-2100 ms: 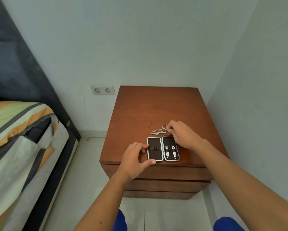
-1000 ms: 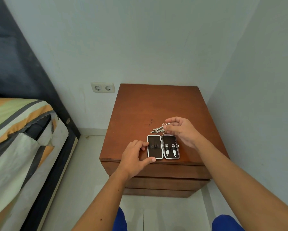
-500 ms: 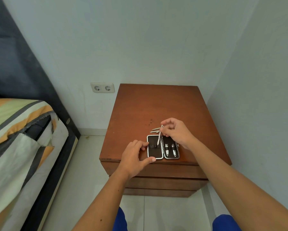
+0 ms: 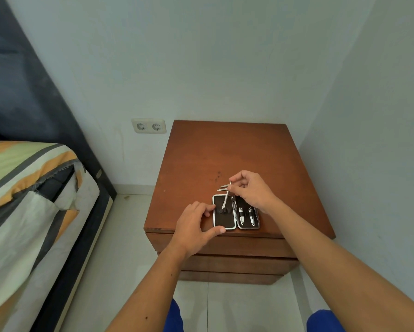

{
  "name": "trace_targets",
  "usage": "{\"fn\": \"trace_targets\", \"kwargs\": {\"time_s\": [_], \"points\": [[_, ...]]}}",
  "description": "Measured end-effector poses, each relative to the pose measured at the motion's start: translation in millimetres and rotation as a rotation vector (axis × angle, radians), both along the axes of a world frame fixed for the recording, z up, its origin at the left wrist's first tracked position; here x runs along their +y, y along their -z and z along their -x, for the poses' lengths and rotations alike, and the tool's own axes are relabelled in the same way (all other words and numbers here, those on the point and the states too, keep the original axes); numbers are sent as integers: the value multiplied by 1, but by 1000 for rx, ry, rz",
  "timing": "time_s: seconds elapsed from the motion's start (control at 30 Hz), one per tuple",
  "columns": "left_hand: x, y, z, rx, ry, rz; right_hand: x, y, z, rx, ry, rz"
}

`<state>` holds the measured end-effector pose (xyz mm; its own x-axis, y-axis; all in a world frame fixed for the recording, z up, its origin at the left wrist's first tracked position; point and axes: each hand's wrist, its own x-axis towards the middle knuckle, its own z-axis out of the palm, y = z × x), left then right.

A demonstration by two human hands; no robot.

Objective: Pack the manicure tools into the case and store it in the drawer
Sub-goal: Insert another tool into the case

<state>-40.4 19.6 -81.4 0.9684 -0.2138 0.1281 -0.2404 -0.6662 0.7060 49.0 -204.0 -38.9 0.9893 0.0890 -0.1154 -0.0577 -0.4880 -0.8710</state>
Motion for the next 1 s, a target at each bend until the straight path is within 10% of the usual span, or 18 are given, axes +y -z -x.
{"fn": "trace_targets", "kwargs": {"time_s": [0.53, 1.0], "points": [[0, 3, -1, 1, 1, 6, 5, -5, 22, -153, -394, 536], [0, 5, -2, 3, 0, 6, -13, -1, 30, -247, -187, 350]]}}
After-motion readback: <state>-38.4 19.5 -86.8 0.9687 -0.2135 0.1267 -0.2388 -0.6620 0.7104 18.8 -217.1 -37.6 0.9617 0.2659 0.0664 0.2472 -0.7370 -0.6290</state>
